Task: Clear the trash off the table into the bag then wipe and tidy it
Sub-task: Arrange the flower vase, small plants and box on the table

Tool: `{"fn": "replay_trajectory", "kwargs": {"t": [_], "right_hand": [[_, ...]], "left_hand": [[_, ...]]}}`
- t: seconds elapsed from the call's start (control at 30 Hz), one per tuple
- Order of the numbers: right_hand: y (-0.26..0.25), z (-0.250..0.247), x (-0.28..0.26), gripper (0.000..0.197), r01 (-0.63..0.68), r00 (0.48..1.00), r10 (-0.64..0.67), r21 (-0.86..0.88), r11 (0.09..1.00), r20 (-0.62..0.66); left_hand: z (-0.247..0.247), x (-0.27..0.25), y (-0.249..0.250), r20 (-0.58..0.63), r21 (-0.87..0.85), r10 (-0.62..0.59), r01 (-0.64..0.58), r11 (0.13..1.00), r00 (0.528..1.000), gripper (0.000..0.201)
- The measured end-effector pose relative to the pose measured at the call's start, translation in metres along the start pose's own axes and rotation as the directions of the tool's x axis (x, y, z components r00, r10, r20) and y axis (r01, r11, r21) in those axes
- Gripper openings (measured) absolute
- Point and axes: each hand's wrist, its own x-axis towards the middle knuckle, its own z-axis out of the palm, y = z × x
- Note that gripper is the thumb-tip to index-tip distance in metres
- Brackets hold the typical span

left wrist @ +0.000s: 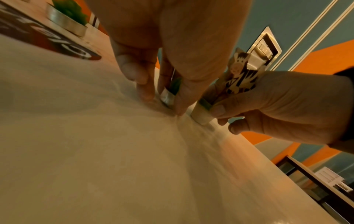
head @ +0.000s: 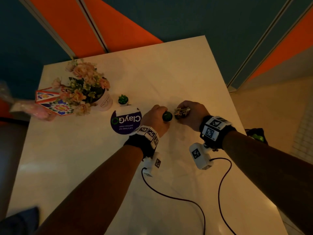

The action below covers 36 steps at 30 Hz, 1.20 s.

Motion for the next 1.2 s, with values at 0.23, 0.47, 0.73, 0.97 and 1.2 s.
{"fn": "replay_trajectory", "kwargs": {"t": [0.23,0.47,0.73,0.97,1.2], "right_hand": [[0.003,0.001,0.004,0.04,-0.01,1.0,0.01,-0.004,1.0,0.004],[0.006,-0.001,0.003,0.047,-0.018,1.0,0.018,0.018,1.0,0.004],[0.04,-0.024,-0.044,0.044,-0.012,0.997,0.017,0.069,0.998,-0.071],[0.071,-0.016,-0.104,0.016,0.0,0.997,-0.002,0.028,1.0,0.075],[0.078,-0.006,-0.127,0.025,0.016,0.991,-0.018,0.016,1.0,0.132]], "left_hand": [[0.004,0.001,0.002,-0.02,-0.02,-0.001,0.001,1.0,1.0,0.038],[-0.006,-0.003,0.001,0.067,-0.073,-0.022,0.027,0.997,0.998,0.063],[-0.068,0.01,-0.057,-0.153,0.023,-0.21,0.216,0.976,0.966,0.052],[-0.077,0.035,-0.08,-0.088,0.233,-0.306,0.319,0.919,0.948,0.055],[-0.07,0.039,-0.085,-0.111,0.256,-0.297,0.316,0.914,0.948,0.037]]}}
